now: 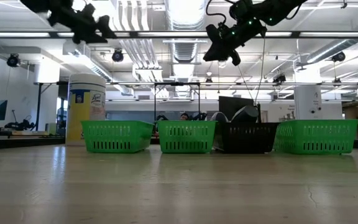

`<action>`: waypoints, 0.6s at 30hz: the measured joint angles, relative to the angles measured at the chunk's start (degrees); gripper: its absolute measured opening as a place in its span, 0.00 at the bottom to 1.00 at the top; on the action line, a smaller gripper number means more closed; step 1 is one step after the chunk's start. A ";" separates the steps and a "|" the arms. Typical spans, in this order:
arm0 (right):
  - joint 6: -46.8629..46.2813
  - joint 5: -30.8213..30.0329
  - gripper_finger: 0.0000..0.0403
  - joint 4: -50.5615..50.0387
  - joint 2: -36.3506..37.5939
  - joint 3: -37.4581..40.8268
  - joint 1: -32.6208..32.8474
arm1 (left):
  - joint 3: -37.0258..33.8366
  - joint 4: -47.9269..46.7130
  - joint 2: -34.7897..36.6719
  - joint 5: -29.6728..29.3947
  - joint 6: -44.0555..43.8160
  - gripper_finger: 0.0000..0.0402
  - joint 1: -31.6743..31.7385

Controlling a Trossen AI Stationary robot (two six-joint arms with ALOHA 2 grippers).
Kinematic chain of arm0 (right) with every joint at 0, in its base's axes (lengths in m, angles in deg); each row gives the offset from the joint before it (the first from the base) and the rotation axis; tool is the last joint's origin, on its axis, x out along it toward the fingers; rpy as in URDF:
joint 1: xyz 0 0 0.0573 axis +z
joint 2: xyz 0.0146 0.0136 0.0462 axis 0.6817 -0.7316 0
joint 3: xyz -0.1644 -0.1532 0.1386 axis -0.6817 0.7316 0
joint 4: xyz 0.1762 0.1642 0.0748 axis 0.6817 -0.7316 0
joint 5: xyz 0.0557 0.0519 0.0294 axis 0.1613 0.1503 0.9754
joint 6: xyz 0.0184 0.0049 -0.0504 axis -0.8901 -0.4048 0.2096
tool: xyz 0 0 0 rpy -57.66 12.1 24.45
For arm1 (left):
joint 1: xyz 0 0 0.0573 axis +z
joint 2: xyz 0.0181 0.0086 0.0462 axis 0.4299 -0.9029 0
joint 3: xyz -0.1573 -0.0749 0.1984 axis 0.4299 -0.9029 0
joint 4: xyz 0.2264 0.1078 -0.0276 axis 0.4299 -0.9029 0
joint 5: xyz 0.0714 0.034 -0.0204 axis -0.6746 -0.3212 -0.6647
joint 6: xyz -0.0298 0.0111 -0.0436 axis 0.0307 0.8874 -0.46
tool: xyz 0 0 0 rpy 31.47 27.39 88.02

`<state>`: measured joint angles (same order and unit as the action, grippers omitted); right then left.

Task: Pick & Place Travel size toiletries
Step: Return to Home Position

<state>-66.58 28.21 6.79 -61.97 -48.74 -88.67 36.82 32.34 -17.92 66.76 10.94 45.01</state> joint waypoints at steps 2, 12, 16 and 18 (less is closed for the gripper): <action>-0.19 -0.08 0.14 0.47 0.02 0.00 0.19 | -2.42 -2.80 5.15 1.01 2.15 0.72 -1.39; -1.93 -2.68 0.22 2.80 -0.15 0.07 0.33 | -17.79 -8.09 33.01 -5.86 5.93 0.72 -5.74; -2.12 -3.13 0.25 2.93 -0.15 0.09 0.33 | -23.02 -10.91 40.65 -14.51 5.07 0.72 -5.76; -2.77 -3.22 0.26 2.91 -0.15 0.09 0.44 | -25.51 -11.14 44.76 -19.44 5.63 0.72 -5.69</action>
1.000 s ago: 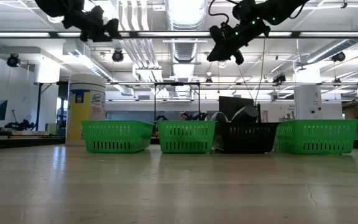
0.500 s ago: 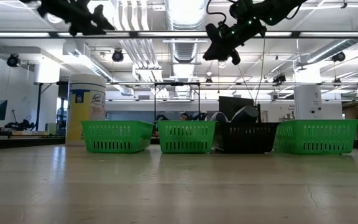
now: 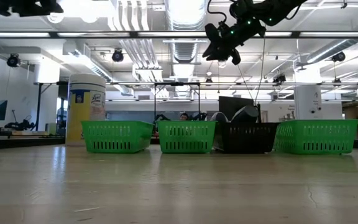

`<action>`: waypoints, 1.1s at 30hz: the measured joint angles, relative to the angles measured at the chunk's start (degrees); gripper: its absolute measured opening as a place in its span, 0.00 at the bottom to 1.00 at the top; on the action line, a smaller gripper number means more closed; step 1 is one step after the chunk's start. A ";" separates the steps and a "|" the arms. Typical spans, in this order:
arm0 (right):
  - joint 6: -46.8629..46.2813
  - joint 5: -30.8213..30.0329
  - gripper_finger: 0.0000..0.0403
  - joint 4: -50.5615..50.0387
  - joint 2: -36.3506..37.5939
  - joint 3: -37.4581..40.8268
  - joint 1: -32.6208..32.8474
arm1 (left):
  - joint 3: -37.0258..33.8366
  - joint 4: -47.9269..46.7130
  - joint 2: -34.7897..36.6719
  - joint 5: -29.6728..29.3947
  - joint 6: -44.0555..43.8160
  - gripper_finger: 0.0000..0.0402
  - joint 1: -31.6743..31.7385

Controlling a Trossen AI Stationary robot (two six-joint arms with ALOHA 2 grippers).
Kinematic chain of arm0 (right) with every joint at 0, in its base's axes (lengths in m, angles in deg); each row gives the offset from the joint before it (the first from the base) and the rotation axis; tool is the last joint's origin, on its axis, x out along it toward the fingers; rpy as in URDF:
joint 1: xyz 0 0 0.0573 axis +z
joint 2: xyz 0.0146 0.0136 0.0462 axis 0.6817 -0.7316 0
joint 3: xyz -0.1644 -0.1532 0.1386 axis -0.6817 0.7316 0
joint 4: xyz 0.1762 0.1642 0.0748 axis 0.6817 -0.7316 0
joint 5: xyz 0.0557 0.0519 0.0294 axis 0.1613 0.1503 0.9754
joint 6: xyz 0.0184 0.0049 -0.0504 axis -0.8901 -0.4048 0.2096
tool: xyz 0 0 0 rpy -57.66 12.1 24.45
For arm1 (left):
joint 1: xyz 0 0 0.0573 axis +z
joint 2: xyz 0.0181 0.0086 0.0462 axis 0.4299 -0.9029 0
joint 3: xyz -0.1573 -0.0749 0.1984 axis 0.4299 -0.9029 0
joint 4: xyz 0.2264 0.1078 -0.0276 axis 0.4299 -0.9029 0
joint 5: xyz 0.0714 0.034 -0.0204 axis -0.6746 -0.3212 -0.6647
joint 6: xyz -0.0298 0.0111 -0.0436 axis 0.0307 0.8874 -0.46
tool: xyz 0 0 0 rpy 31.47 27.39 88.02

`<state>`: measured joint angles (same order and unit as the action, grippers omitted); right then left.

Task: Pick & Place Travel size toiletries
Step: Return to Home Position

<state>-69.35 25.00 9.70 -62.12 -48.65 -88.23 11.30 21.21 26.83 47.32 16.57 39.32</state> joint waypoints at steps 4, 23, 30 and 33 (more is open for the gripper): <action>-0.46 -0.01 0.29 -0.01 0.00 0.00 0.02 | -4.52 -0.45 6.79 -4.95 2.88 0.72 -0.02; -0.61 -1.05 0.39 -0.07 -0.04 0.02 0.02 | -22.01 -1.39 14.71 -31.40 5.18 0.72 0.00; -0.35 -1.05 0.42 -0.57 -0.05 0.02 0.02 | -24.39 -0.58 14.34 -30.97 -9.34 0.72 0.00; 0.08 -1.05 0.43 -0.53 -0.07 0.02 0.00 | -25.73 -0.71 14.37 -30.58 -11.16 0.72 0.00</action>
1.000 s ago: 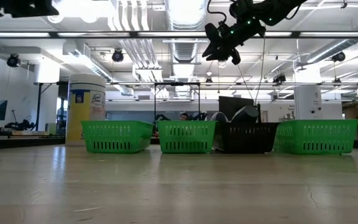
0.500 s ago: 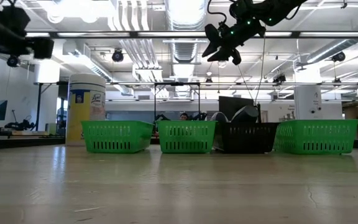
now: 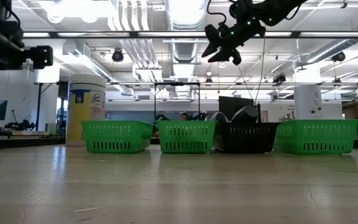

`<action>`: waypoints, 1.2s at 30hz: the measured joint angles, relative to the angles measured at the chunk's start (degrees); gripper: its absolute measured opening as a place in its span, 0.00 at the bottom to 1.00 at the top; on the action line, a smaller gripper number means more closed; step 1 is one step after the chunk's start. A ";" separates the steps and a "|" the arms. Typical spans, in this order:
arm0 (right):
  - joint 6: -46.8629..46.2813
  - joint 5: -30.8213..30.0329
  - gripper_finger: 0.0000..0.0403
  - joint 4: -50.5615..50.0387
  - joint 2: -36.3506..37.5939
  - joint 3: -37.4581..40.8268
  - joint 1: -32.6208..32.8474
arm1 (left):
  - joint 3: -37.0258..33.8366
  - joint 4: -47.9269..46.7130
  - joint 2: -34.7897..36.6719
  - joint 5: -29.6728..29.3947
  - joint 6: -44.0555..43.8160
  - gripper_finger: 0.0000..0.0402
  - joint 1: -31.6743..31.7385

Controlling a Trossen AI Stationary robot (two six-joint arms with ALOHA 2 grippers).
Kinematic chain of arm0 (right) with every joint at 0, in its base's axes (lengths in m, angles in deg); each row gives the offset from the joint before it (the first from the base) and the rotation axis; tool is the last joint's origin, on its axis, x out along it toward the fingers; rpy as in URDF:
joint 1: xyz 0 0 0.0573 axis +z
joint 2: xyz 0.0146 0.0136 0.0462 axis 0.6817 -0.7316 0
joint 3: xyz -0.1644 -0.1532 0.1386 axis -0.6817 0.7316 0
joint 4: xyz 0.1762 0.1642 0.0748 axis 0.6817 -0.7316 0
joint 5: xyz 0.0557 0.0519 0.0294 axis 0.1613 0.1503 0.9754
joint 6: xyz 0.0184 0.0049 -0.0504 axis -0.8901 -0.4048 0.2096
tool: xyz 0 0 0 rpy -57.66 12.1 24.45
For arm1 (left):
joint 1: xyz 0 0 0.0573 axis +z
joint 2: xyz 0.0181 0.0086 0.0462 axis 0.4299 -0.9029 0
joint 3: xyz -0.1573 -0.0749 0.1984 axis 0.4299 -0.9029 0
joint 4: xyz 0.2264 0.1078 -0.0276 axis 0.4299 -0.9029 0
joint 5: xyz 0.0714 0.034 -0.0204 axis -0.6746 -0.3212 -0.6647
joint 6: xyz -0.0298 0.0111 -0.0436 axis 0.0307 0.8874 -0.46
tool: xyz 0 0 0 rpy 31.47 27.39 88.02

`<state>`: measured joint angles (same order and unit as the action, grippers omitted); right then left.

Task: Pick & Place Travel size toiletries
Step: Return to Home Position

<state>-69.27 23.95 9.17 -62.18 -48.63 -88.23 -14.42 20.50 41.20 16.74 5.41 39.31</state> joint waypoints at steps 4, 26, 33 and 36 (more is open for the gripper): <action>2.26 0.00 0.44 0.02 -0.04 0.02 -0.02 | -1.77 -0.12 0.28 0.31 -0.01 0.72 0.01; 3.19 0.04 0.34 0.20 0.09 0.04 0.00 | -13.61 11.72 7.07 1.36 0.06 0.72 20.41; 2.28 0.02 0.29 0.04 0.09 0.04 -0.02 | -13.51 11.35 7.01 0.96 0.08 0.72 20.27; 1.43 0.01 0.27 -0.01 0.09 0.04 -0.02 | -13.72 11.74 7.38 0.76 0.10 0.72 19.71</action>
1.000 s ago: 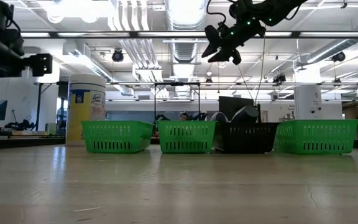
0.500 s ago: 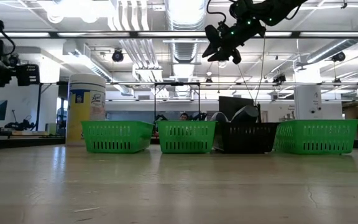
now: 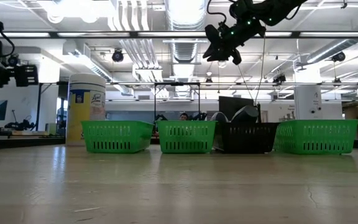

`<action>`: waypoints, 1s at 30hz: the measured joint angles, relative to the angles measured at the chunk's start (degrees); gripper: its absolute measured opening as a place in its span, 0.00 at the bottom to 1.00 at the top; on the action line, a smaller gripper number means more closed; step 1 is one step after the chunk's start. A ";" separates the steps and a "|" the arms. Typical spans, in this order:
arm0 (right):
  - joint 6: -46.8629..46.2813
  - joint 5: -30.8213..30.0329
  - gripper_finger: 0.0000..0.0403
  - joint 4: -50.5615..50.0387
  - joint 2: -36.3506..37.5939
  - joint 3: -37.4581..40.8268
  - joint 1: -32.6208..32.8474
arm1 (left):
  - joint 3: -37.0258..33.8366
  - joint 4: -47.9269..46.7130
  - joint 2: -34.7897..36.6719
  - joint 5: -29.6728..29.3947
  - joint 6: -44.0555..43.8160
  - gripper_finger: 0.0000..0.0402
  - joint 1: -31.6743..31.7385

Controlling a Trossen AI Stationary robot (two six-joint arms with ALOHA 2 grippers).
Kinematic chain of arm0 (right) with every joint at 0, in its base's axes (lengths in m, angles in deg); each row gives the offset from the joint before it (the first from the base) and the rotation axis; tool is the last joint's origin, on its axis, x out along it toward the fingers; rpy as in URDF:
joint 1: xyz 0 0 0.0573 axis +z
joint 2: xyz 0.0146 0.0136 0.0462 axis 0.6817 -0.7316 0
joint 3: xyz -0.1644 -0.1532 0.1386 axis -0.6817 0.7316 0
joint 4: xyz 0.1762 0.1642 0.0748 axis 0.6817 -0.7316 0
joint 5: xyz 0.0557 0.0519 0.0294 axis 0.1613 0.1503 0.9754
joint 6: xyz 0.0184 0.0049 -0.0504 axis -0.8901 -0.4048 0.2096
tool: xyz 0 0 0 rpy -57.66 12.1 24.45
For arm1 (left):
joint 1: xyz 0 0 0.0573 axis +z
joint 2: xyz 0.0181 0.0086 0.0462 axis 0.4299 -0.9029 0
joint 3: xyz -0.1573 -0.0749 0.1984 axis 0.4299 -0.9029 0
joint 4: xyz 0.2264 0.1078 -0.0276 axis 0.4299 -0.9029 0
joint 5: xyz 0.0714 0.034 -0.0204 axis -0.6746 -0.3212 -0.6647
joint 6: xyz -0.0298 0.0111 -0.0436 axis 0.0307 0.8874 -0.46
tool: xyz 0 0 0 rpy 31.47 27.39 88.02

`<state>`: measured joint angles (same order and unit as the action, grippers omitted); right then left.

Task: Pick & Place Travel size toiletries
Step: Return to Home Position

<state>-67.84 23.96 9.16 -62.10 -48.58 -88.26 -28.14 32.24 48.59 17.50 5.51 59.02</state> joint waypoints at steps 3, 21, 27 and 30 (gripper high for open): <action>-2.21 -0.01 0.26 -0.04 0.00 0.00 0.00 | -0.02 0.19 0.00 3.71 0.11 0.72 -0.82; -6.98 -0.01 0.25 -0.51 0.04 -0.02 0.02 | -0.11 2.27 0.04 40.33 -0.20 0.72 0.42; -6.92 0.18 0.30 -0.45 0.24 -0.15 0.04 | -0.13 2.32 0.00 40.45 -0.22 0.72 0.42; -8.62 0.20 0.33 -0.43 0.24 -0.15 0.04 | -0.13 2.35 0.00 40.46 -0.22 0.72 0.42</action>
<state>-76.46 24.16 8.72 -61.86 -48.74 -88.21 -28.27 34.58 48.59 57.96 5.29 59.44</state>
